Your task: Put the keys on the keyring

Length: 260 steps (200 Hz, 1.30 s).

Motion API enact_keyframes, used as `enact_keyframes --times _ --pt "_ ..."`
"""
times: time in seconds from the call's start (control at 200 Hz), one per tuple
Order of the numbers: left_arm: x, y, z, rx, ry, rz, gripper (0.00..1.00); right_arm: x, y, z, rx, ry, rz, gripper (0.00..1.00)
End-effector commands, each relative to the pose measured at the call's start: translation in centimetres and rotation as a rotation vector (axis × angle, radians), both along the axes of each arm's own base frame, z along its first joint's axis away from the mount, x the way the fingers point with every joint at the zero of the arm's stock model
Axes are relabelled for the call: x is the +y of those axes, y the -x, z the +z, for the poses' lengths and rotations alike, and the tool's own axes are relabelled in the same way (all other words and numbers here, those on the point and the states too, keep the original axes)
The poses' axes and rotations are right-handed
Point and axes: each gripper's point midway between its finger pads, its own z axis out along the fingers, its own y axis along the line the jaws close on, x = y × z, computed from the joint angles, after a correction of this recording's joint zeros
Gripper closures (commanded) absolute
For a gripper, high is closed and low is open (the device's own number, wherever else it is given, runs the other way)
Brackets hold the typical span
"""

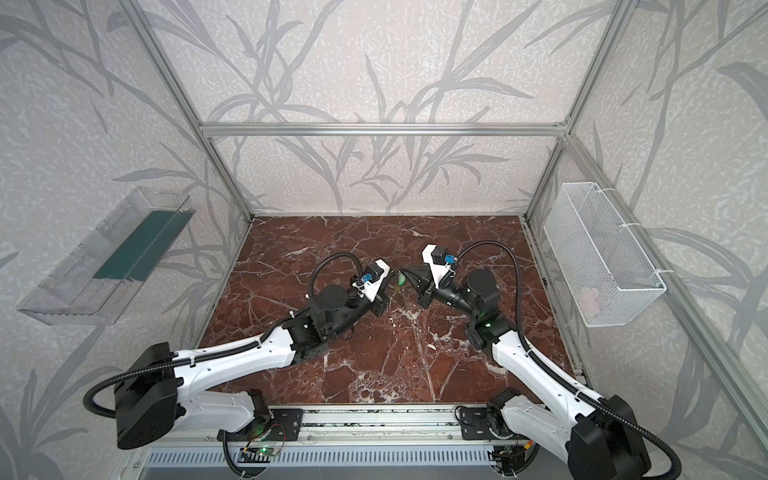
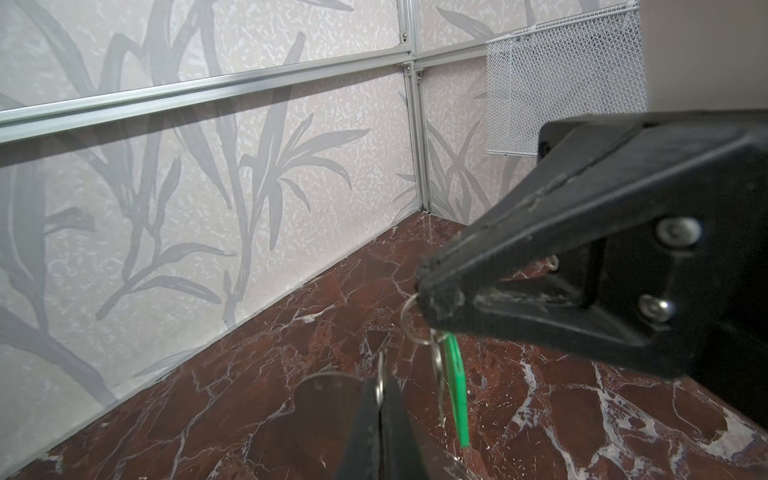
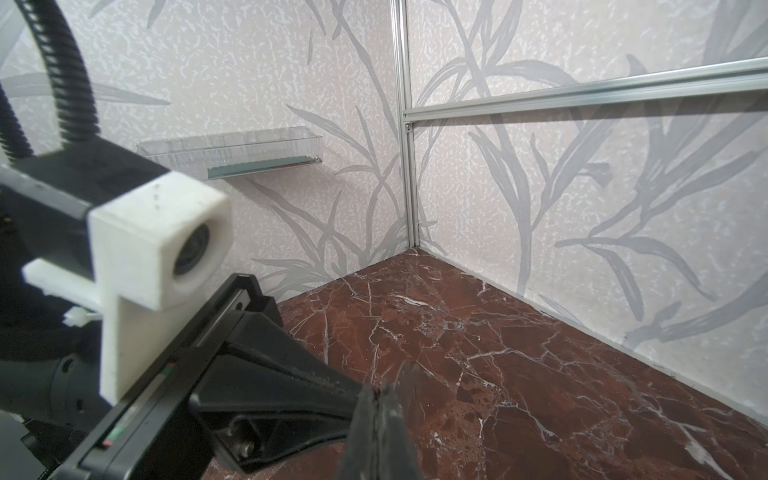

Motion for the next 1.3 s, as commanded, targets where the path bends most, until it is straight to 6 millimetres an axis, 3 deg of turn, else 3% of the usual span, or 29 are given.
enact_keyframes --times 0.0,0.295,0.615,1.295 --pt "0.8 0.7 1.8 -0.048 -0.011 -0.026 1.00 0.5 0.1 0.7 -0.011 -0.009 0.055 1.00" --pt "1.5 1.0 1.5 -0.031 -0.035 -0.026 1.00 0.5 -0.4 0.5 0.007 -0.023 0.076 1.00" --pt "0.4 0.1 0.7 0.002 -0.040 -0.020 1.00 0.6 0.5 1.5 -0.005 -0.043 0.115 1.00" --pt "0.1 0.5 1.3 -0.018 -0.001 -0.048 1.00 0.7 0.4 0.9 0.013 -0.023 0.123 1.00"
